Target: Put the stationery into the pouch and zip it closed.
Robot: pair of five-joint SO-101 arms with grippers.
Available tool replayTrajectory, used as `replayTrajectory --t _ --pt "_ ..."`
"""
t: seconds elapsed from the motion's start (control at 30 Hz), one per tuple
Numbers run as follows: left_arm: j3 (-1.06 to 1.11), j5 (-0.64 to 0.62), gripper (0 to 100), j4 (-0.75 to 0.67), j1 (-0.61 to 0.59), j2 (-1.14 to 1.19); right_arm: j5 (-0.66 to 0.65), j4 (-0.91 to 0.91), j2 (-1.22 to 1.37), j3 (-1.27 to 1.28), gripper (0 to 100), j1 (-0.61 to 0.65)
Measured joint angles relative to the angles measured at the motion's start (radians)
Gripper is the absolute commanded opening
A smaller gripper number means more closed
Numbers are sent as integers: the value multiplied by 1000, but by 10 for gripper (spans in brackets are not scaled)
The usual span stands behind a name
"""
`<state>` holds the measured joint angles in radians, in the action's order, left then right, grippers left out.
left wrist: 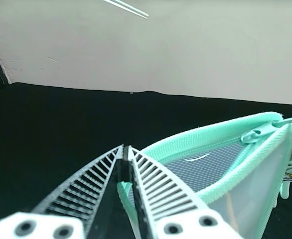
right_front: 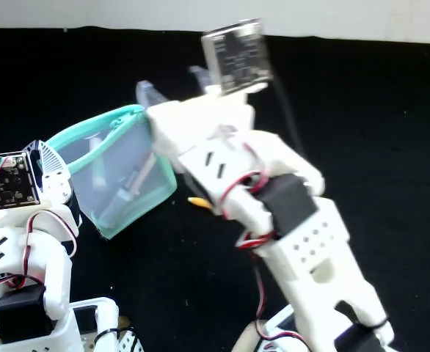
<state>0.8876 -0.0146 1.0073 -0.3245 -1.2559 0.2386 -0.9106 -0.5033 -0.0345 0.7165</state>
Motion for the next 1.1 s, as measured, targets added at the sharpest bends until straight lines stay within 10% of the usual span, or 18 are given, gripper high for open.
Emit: replayTrajectory --t 0.5,1.1 --pt "0 0 8 0 0 0 -341 -358 -78 63 269 -46" --pt "0 0 8 0 0 0 -689 -6 -71 763 269 -112"
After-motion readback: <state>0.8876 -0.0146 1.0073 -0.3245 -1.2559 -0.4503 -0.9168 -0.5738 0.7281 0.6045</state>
